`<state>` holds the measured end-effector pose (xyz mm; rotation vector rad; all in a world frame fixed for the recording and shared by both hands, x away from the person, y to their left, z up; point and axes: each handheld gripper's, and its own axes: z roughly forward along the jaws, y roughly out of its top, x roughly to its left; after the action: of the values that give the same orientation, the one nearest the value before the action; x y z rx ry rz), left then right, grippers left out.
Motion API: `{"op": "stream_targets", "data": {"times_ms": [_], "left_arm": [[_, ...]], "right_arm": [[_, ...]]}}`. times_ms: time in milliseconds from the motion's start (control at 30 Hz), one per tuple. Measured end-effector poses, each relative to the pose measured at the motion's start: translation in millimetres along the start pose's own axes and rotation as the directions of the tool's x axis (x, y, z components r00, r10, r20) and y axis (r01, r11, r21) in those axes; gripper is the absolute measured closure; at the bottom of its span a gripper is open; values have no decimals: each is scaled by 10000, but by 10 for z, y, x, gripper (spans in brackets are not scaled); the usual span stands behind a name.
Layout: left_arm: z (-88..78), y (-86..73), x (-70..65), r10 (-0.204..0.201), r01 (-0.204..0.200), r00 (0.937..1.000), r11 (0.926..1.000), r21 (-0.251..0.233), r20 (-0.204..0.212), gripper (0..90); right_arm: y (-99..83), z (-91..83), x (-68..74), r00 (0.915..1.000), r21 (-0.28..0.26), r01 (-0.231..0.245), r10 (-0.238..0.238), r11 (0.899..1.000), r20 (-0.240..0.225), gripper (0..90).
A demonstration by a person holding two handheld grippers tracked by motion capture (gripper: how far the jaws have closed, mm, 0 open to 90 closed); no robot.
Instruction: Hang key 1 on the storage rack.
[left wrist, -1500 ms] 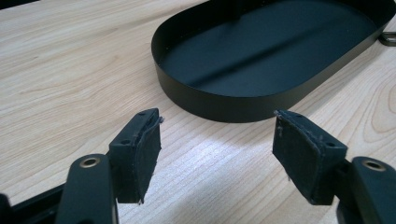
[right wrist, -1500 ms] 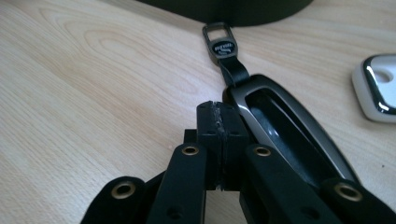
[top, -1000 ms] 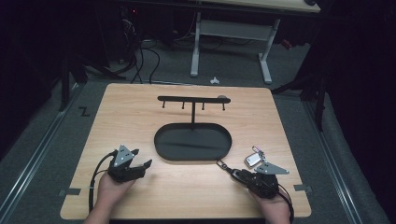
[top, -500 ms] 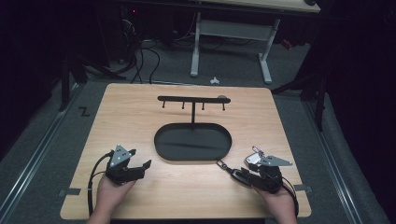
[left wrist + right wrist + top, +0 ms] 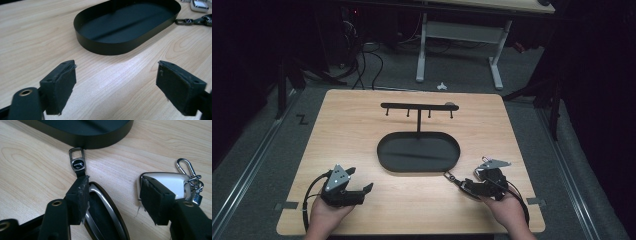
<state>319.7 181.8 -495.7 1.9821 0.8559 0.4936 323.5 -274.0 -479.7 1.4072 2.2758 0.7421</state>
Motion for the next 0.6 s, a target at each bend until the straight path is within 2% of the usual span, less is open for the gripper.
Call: {"op": "stream_targets", "data": {"times_ms": [333, 600], "left_arm": [[34, -54, 124, -182, 182, 9998, 9998, -117, 3, 184], [85, -98, 192, -357, 357, 9993, 9994, -11, -84, 187]], "right_arm": [[289, -21, 63, 9989, 1123, 420, -442, 9928, 170, 305], [406, -55, 58, 9982, 1564, 531, -570, 9863, 206, 293]]}}
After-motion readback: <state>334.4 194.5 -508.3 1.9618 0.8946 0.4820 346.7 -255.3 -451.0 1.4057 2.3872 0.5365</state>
